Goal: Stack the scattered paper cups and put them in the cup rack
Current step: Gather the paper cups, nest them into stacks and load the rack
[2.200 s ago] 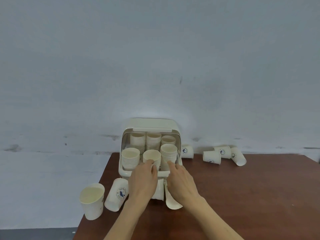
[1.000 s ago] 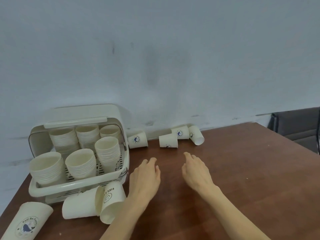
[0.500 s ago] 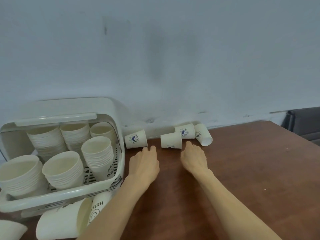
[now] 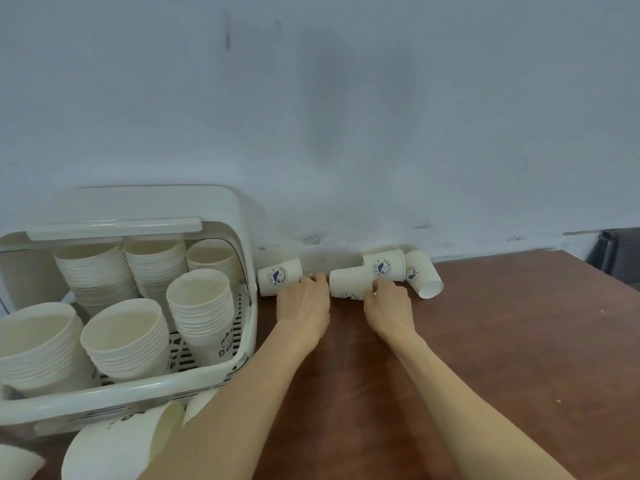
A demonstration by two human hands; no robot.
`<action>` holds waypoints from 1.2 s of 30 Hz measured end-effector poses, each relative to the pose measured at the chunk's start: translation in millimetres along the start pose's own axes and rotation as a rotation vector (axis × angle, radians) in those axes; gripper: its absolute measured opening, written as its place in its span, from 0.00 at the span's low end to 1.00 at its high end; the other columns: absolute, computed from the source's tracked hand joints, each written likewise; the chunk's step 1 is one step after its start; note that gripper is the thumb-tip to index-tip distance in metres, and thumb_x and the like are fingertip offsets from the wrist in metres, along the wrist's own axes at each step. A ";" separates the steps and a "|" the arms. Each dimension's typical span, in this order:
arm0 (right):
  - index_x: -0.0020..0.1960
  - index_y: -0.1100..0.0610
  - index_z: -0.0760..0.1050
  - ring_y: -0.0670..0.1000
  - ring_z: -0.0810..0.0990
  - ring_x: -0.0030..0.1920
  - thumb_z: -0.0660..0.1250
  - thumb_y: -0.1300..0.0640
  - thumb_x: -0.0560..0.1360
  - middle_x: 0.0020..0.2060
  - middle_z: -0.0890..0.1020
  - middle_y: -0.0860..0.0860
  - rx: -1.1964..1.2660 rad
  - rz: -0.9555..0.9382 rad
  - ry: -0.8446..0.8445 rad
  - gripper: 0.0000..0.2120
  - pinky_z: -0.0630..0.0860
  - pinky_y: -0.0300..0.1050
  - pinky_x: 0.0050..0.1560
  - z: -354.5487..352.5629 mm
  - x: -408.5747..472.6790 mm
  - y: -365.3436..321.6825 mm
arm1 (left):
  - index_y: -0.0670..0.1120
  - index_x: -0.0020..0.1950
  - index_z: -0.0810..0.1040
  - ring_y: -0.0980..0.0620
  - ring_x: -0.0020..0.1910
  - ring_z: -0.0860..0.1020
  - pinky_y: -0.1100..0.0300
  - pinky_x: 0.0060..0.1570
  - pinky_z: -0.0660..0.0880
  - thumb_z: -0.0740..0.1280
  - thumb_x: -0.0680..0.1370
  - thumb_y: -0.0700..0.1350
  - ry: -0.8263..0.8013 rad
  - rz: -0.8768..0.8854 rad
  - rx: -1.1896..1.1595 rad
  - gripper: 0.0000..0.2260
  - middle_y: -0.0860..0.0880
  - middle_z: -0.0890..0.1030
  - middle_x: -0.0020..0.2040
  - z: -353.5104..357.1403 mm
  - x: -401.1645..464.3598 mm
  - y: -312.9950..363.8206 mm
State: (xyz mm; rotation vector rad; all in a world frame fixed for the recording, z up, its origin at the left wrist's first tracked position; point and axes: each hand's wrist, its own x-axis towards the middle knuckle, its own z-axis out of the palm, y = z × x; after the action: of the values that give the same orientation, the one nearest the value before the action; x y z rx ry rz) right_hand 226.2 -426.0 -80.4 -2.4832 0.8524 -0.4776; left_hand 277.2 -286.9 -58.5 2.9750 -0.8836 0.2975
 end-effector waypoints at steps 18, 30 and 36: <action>0.43 0.55 0.68 0.58 0.72 0.36 0.56 0.57 0.77 0.35 0.77 0.54 -0.099 -0.192 0.083 0.05 0.68 0.48 0.34 -35.3 -29.8 20.2 | 0.44 0.60 0.77 0.48 0.53 0.78 0.59 0.37 0.67 0.69 0.73 0.35 -0.110 0.046 0.314 0.16 0.46 0.76 0.59 -14.1 12.7 -7.4; 0.50 0.56 0.73 0.55 0.70 0.38 0.56 0.61 0.76 0.34 0.70 0.49 -0.181 -0.160 0.034 0.08 0.66 0.47 0.37 -74.8 -75.6 0.2 | 0.41 0.55 0.76 0.48 0.46 0.78 0.57 0.36 0.68 0.66 0.71 0.29 0.053 0.123 0.207 0.15 0.44 0.77 0.49 -62.1 -48.6 -16.4; 0.49 0.56 0.73 0.56 0.73 0.40 0.56 0.60 0.76 0.38 0.75 0.52 -0.184 -0.154 0.029 0.08 0.68 0.46 0.35 -91.8 -103.8 -21.2 | 0.43 0.62 0.72 0.45 0.52 0.78 0.55 0.39 0.66 0.67 0.76 0.38 0.126 0.085 0.118 0.15 0.45 0.78 0.54 -85.9 -91.3 -28.8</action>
State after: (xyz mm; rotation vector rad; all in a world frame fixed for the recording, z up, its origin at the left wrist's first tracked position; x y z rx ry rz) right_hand 116.6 -373.5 -10.5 -2.7306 0.7496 -0.5082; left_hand 202.9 -206.9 9.5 2.9881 -1.0137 0.5515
